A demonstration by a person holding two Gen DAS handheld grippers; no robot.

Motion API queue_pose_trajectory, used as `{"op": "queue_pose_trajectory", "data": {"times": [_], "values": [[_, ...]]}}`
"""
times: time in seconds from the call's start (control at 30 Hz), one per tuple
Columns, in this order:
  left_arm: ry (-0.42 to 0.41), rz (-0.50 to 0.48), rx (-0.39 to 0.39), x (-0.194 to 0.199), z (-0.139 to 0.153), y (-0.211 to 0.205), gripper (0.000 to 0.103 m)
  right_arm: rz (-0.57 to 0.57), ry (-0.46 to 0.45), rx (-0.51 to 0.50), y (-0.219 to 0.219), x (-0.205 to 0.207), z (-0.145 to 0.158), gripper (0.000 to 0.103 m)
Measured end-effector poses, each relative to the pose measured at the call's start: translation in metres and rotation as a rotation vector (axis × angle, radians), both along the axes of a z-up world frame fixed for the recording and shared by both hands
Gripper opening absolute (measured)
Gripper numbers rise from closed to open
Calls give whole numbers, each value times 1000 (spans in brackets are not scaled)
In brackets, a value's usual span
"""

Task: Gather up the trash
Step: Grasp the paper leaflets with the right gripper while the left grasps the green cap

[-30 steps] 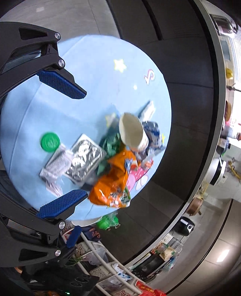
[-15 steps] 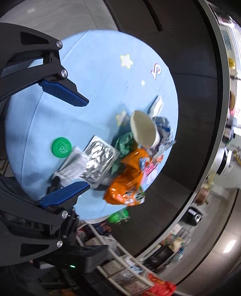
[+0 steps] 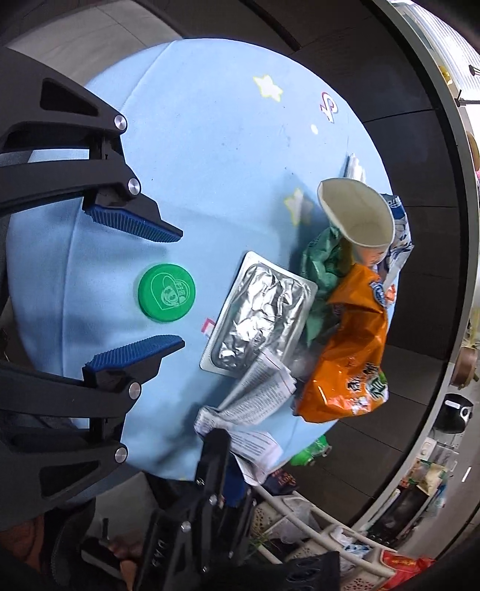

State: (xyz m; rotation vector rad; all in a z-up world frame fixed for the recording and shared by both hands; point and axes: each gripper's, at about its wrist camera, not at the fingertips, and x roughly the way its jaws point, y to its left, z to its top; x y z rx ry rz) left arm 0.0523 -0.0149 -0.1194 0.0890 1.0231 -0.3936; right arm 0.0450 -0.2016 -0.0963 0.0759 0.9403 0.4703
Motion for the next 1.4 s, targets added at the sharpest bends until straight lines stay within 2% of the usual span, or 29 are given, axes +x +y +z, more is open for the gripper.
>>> {"op": "queue_pose_trajectory", "data": {"times": [0.1, 0.37, 0.43, 0.47, 0.5, 0.53, 0.57, 0.63, 0.77, 0.8, 0.83, 0.87, 0.9, 1.07, 1.2, 1.27, 1.4], "values": [[12, 4, 22, 2, -7, -2, 39, -6, -2, 15, 0, 1, 0, 36], [-18, -7, 76, -2, -9, -11, 39, 7, -5, 20, 2, 0, 0, 36], [-17, -15, 68, -2, -8, -13, 32, 14, -2, 21, 3, 0, 0, 36], [-16, -12, 70, -2, -8, -13, 32, 14, -2, 18, 4, -1, 0, 36], [-16, -8, 68, -1, -7, -13, 28, 15, -3, 18, 4, -1, 0, 36], [-18, 2, 56, -1, -5, -11, 5, 16, -7, 20, 4, -2, 1, 36], [-1, 8, 20, 0, -2, -8, 0, 16, -12, 23, 4, -2, 2, 36], [15, 20, -41, 4, 3, -1, 1, 12, -22, 30, 2, -3, 6, 36], [-4, 2, -27, 3, 7, -2, 4, 5, -35, 36, -2, -4, 10, 36], [1, -13, -27, 2, 5, -4, 18, 3, -35, 37, -2, -4, 10, 36], [-1, -22, -19, 0, 5, -7, 38, 0, -32, 39, -3, -5, 9, 36], [-8, -28, -5, -3, 5, -10, 46, -1, -29, 43, -4, -5, 9, 36], [-24, -36, 18, -5, 4, -14, 50, -3, -26, 46, -4, -5, 8, 36], [-37, -52, 106, -7, -6, -28, 49, 1, -23, 55, -3, -4, 7, 36], [-39, -67, 149, -7, -14, -34, 46, -8, -20, 55, -5, -4, 7, 36], [-35, -73, 123, -6, -14, -34, 35, -11, -17, 58, -5, -4, 7, 36], [-12, -59, 72, -3, -10, -26, 34, -9, -19, 59, -5, -5, 8, 36]]}}
